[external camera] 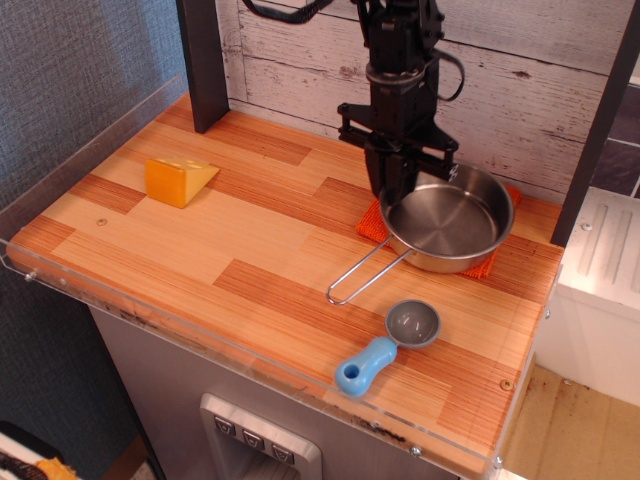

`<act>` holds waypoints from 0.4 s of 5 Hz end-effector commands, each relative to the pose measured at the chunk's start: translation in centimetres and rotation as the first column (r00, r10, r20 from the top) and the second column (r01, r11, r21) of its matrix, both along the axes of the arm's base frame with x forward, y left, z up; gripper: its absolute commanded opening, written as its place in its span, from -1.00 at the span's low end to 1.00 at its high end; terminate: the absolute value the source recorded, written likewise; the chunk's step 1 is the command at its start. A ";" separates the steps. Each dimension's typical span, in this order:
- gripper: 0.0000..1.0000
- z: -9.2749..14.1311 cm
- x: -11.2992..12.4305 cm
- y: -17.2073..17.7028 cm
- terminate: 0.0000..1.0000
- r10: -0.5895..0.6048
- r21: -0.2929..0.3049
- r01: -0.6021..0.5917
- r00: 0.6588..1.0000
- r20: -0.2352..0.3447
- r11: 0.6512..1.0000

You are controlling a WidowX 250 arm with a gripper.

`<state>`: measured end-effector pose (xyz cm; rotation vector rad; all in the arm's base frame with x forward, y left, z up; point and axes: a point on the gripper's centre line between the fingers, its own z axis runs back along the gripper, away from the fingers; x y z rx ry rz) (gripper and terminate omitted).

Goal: Put the pan on the middle of the table

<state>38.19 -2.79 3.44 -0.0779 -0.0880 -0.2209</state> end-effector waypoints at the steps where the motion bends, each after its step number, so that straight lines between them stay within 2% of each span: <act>1: -1.00 5.5 -1.6 5.2 -1.00 0.097 -0.064 -0.092 0.992 0.083 0.994; 2: -1.00 5.2 -2.9 9.3 -1.00 0.139 -0.031 -0.137 0.989 0.058 0.990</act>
